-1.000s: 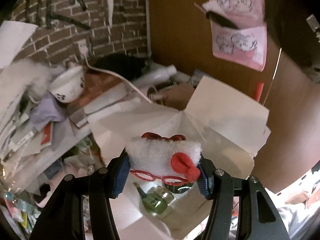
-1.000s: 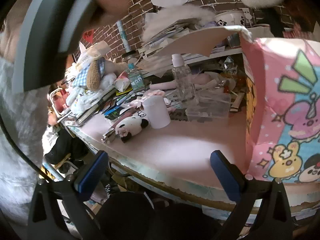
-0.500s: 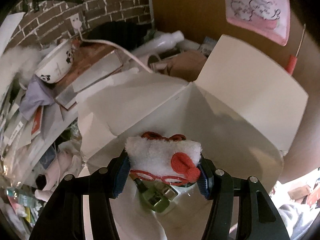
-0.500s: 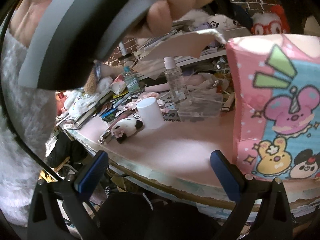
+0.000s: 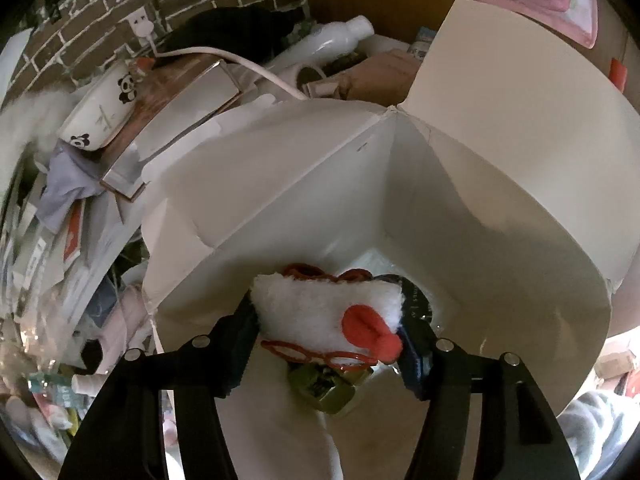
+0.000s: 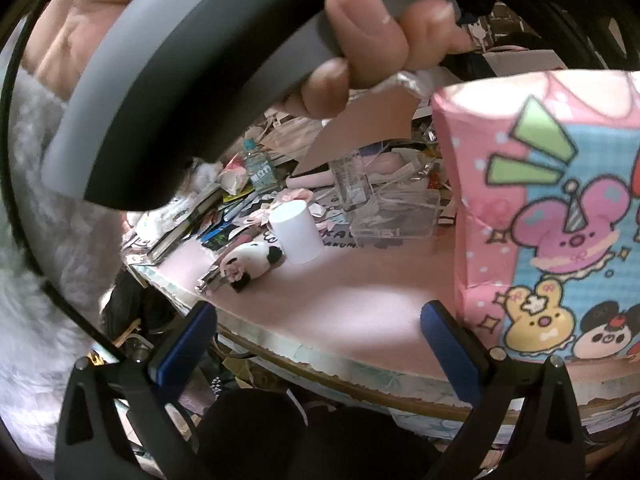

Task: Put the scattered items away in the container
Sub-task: 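Lower the white plush into the white box and open the left gripper, then withdraw the left gripper from the box back over the desk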

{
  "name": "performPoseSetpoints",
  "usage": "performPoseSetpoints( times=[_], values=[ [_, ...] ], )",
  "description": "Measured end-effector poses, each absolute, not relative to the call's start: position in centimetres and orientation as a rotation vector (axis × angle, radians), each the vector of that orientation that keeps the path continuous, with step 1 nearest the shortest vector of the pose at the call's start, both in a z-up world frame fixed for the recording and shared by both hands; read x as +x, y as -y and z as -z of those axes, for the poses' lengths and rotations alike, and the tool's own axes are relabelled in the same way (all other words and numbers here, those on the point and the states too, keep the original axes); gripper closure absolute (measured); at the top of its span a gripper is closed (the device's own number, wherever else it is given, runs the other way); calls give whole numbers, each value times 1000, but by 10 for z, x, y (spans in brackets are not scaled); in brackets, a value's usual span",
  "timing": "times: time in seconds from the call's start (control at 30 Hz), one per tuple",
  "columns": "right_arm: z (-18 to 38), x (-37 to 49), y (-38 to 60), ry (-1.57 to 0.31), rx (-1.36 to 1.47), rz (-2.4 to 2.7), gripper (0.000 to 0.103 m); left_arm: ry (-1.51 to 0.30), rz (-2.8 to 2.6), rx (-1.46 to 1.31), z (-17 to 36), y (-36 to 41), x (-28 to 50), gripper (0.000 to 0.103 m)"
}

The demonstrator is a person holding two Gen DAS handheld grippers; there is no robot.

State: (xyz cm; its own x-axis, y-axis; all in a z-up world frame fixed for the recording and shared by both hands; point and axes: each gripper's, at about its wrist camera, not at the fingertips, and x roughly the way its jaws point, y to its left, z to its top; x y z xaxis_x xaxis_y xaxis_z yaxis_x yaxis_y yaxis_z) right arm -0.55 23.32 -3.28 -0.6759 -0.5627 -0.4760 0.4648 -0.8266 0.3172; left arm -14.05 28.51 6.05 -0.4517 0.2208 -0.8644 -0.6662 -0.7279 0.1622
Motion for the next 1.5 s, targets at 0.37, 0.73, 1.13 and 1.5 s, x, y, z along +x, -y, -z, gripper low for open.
performPoseSetpoints(
  times=[0.37, 0.73, 1.13, 1.5],
  values=[
    [32, -4, -233, 228, 772, 2442, 1, -676, -2239, -1078, -81, -281, -127, 20],
    [31, -2, -230, 216, 772, 2453, 1, -639, -2358, -868, -118, -258, -109, 12],
    [31, -3, -218, 178, 785, 2446, 1, -550, -2498, -704, -140, -197, -93, 10],
    [29, -4, -207, 146, 783, 2458, 2, -458, -2620, -654, -151, -138, -78, 9]
  ],
)
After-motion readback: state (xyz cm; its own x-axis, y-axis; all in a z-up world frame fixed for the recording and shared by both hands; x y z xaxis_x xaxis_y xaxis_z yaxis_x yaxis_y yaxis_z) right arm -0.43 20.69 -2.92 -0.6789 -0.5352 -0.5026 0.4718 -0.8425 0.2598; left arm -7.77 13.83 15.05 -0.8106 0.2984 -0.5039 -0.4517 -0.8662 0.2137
